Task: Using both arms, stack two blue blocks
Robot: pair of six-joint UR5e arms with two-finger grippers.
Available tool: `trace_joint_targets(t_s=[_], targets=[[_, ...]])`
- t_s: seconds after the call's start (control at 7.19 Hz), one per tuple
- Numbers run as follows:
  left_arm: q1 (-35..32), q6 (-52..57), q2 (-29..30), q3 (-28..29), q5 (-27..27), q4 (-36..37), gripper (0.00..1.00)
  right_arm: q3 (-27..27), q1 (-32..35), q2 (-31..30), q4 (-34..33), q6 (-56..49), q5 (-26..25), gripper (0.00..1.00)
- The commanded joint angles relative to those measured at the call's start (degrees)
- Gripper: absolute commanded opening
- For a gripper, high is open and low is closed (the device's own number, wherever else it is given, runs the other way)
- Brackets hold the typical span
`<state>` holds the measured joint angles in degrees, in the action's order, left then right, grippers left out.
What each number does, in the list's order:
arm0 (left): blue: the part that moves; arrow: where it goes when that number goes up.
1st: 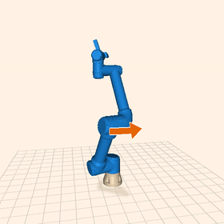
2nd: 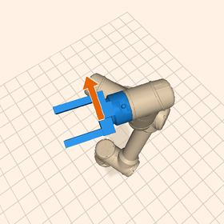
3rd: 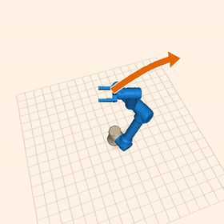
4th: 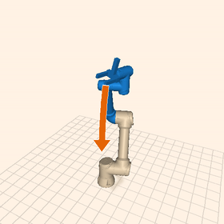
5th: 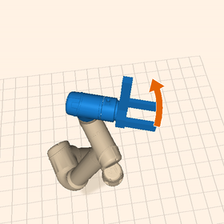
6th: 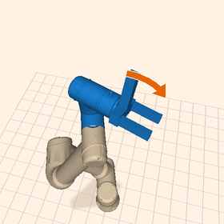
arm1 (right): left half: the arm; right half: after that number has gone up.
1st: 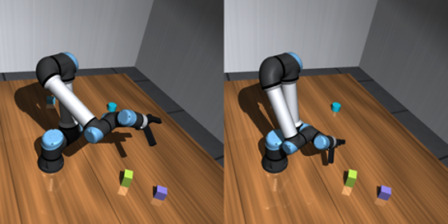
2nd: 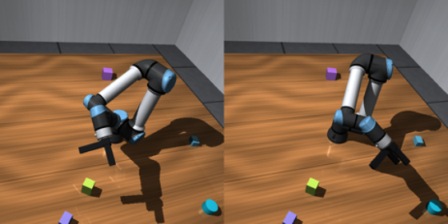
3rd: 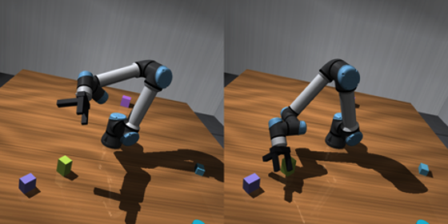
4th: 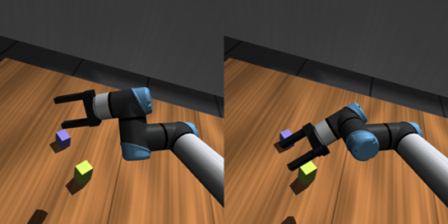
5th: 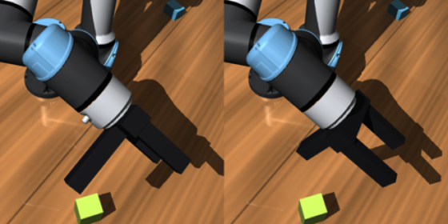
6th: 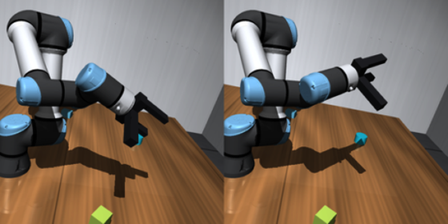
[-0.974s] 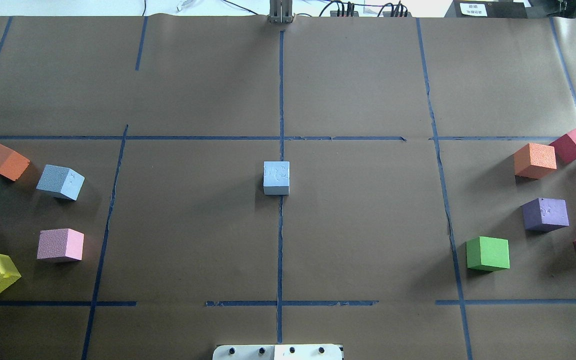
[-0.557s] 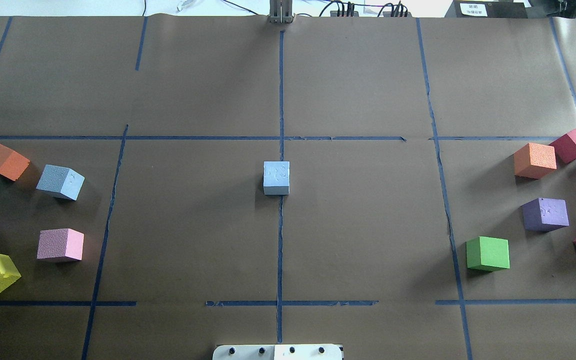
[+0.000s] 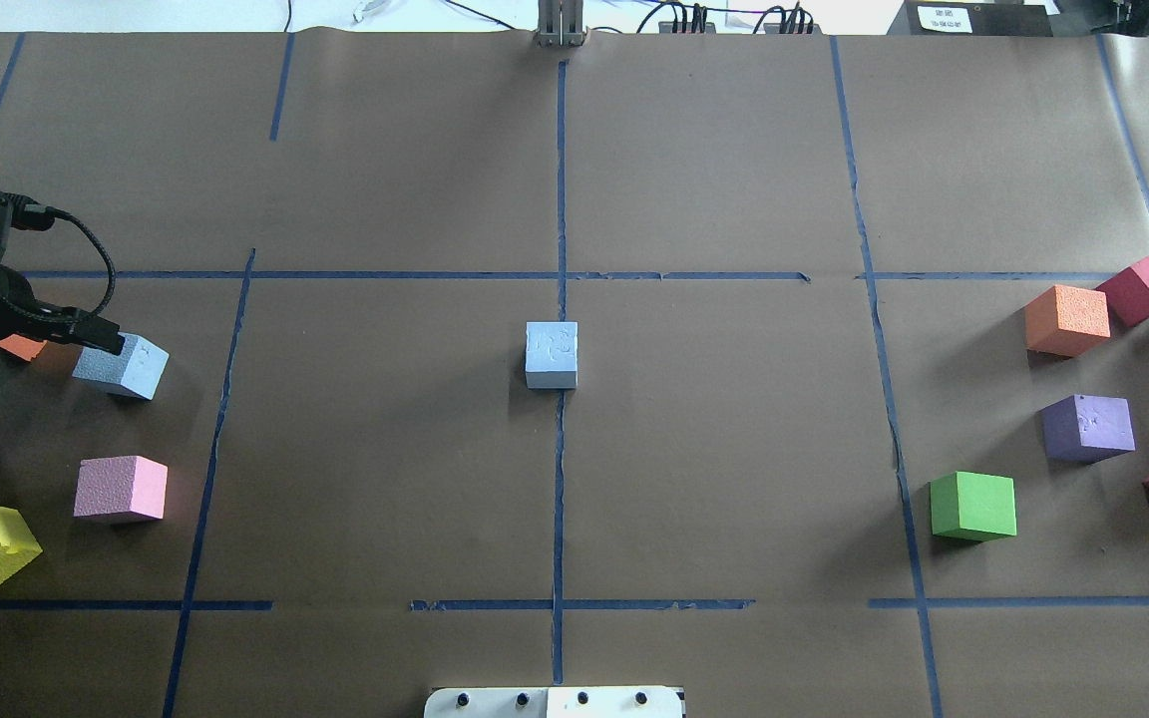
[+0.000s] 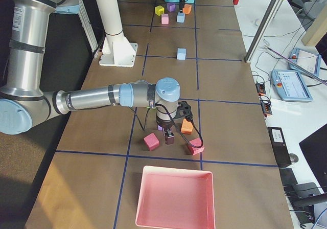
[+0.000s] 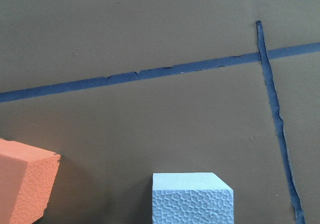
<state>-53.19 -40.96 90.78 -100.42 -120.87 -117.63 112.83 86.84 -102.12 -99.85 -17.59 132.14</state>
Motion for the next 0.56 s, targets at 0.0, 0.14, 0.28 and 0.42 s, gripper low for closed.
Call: trace_joint_targets(t_s=[0.0,0.14,0.28,0.42], targets=[[1.6,0.0,0.0,0.7,0.9,-0.2,1.0,-0.2,0.0,0.0,0.0,-0.1,0.0,0.99],[2.6,0.0,0.1,1.4,0.9,-0.2,1.0,-0.4,0.0,0.0,0.0,-0.2,0.0,0.99],[3.4,0.0,1.1,2.9,0.9,-0.2,1.0,-0.4,0.0,0.0,0.0,-0.2,0.0,0.99],[3.4,0.0,2.4,4.9,0.8,-0.3,1.0,-0.4,0.0,0.0,0.0,-0.2,0.0,0.99]])
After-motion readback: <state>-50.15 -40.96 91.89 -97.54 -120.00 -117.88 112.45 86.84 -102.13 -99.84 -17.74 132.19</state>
